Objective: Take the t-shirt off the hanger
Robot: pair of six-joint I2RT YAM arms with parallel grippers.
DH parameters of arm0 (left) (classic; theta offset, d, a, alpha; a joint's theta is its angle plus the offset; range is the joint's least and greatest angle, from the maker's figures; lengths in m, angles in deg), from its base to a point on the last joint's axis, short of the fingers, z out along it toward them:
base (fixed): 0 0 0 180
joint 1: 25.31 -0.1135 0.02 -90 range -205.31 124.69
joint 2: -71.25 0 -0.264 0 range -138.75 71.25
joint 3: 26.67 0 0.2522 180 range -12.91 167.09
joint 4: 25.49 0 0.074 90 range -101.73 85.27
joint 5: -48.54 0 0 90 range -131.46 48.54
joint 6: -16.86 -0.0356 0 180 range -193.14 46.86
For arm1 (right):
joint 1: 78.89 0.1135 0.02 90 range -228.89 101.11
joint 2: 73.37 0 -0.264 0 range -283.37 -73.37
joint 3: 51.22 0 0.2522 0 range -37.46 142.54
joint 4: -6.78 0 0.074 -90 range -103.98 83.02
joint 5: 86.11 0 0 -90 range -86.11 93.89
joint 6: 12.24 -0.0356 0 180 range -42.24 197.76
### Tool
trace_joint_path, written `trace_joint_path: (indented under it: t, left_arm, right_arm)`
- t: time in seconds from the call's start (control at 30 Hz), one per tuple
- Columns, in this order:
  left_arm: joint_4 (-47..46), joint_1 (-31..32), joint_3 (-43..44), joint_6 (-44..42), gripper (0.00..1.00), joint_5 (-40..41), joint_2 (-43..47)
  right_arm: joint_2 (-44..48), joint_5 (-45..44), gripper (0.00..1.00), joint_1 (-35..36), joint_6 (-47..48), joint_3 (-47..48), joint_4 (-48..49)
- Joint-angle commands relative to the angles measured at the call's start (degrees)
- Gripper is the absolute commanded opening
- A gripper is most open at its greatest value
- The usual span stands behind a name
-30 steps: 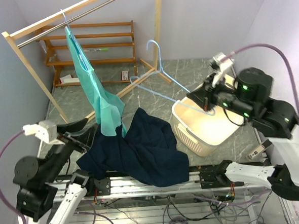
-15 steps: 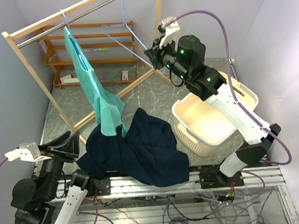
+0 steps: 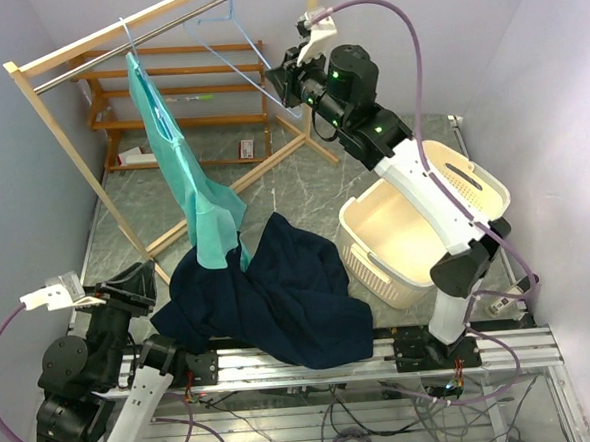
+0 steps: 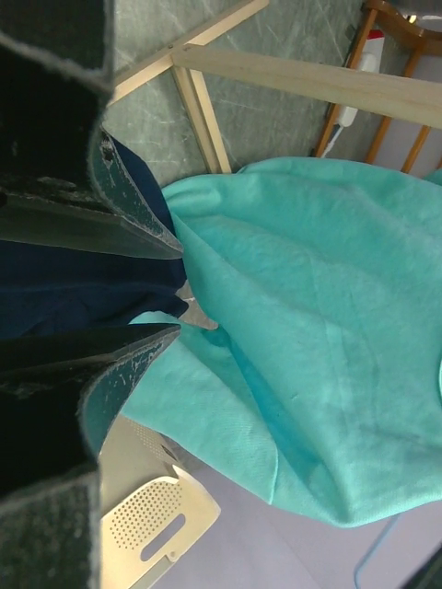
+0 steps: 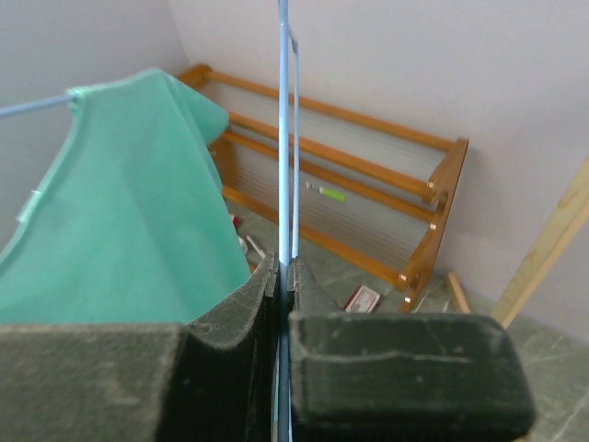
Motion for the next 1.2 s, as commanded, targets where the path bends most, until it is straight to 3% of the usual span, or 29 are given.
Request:
trace_joint_path:
  t: [0.0, 0.17, 0.27, 0.33, 0.43, 0.53, 0.6, 0.67, 0.8, 0.87, 1.03, 1.17]
  left_arm:
    - [1.11, 0.98, -0.03, 2.15, 0.45, 2.8, 0.28]
    - [1.68, 1.8, 0.04, 2.79, 0.45, 3.82, 0.31]
    - [1.96, 2.3, 0.16, 3.05, 0.45, 4.37, 0.29]
    - [2.11, 2.65, 0.14, 3.16, 0.45, 4.6, 0.29]
    - [2.15, 2.89, 0.21, 3.28, 0.45, 4.65, 0.28]
    - [2.17, 2.98, 0.26, 3.27, 0.45, 4.63, 0.29]
    - [2.24, 2.98, 0.28, 3.32, 0.45, 4.58, 0.26]
    - [2.21, 2.98, 0.27, 3.28, 0.45, 4.43, 0.29]
    - [2.54, 3.06, 0.43, 3.6, 0.45, 4.9, 0.31]
    - [2.62, 3.15, 0.44, 3.69, 0.45, 4.95, 0.29]
    - [2.8, 3.66, 0.39, 3.89, 0.45, 5.24, 0.31]
    - [2.83, 3.68, 0.46, 3.94, 0.45, 5.33, 0.32]
  right_arm:
    - [-2.12, 4.66, 0.0, -2.49, -4.43, 1.06, 0.46]
    - [2.04, 8.83, 0.03, -2.72, -5.53, -6.46, 0.4]
    - [7.49, 15.96, 0.5, -2.68, -5.72, -12.61, -1.85]
    - [12.74, 20.47, 0.66, -2.67, -5.92, -19.31, -1.86]
    - [21.24, 25.68, 0.81, -2.42, -6.29, -29.51, -1.6]
    - [28.42, 29.85, 0.84, -0.65, -7.09, -39.92, -1.19]
    - [31.77, 30.13, 0.85, 4.14, -8.38, -47.23, -0.11]
    - [32.11, 24.38, 0.86, 11.58, -7.92, -52.96, -0.96]
    - [28.08, 4.57, 0.87, 25.82, -9.58, -59.77, -3.09]
    - [25.92, -0.62, 0.88, 28.52, -12.16, -62.11, -2.83]
    - [22.44, -1.65, 0.99, 33.94, -16.21, -68.43, 1.96]
    - [18.19, -3.1, 1.0, 35.78, -17.04, -69.43, 2.74]
